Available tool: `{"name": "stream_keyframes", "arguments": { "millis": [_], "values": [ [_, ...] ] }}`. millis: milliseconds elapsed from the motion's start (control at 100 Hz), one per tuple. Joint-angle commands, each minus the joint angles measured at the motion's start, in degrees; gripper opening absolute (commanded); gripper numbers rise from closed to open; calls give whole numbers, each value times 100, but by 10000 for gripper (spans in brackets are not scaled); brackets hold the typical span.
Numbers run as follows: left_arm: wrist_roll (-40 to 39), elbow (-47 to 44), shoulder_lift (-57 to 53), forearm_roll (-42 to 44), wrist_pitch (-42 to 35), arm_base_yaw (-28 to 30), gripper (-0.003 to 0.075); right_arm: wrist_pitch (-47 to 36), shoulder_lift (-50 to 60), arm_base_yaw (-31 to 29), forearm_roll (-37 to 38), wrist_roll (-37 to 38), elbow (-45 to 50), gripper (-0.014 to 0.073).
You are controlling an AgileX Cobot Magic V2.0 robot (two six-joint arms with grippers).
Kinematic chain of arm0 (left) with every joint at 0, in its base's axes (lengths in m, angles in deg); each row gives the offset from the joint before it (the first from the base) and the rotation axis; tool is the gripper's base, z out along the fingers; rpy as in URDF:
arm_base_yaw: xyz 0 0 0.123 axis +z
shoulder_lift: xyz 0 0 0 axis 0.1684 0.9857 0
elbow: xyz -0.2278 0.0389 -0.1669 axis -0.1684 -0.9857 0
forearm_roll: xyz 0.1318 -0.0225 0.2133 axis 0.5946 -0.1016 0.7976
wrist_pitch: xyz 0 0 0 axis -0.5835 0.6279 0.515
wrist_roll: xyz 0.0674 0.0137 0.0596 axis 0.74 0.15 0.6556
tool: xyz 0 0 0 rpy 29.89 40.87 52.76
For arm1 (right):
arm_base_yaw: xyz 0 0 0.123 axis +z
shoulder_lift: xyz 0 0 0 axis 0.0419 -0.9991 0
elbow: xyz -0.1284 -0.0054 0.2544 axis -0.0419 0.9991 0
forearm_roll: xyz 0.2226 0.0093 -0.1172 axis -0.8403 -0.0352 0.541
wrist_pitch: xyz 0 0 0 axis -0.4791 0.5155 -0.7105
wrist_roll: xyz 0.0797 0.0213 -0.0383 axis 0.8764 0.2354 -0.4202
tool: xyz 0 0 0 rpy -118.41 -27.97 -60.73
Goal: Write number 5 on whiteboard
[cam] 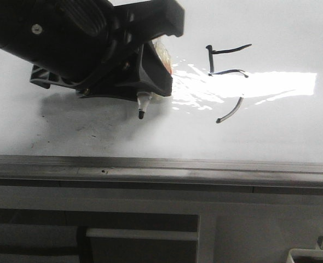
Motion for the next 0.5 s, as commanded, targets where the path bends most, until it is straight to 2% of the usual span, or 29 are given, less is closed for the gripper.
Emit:
{"name": "stream_keyframes", "arguments": {
  "millis": [0, 80, 210, 250, 490],
  "values": [
    [-14, 81, 64, -33, -173, 139, 282, -441, 23, -32, -79, 7, -152, -66],
    [-14, 81, 64, -33, -244, 139, 368, -441, 23, -32, -79, 7, -152, -66],
    [-14, 92, -5, -33, -398, 139, 551, -482, 23, -32, -69, 7, -152, -66],
    [-14, 102, -62, -12, -421, 139, 578, -511, 23, -32, -57, 7, -152, -66],
    [36, 204, -865, 225, -236, 139, 598, -631, 145, -32, -13, 7, -152, -66]
  ]
}}
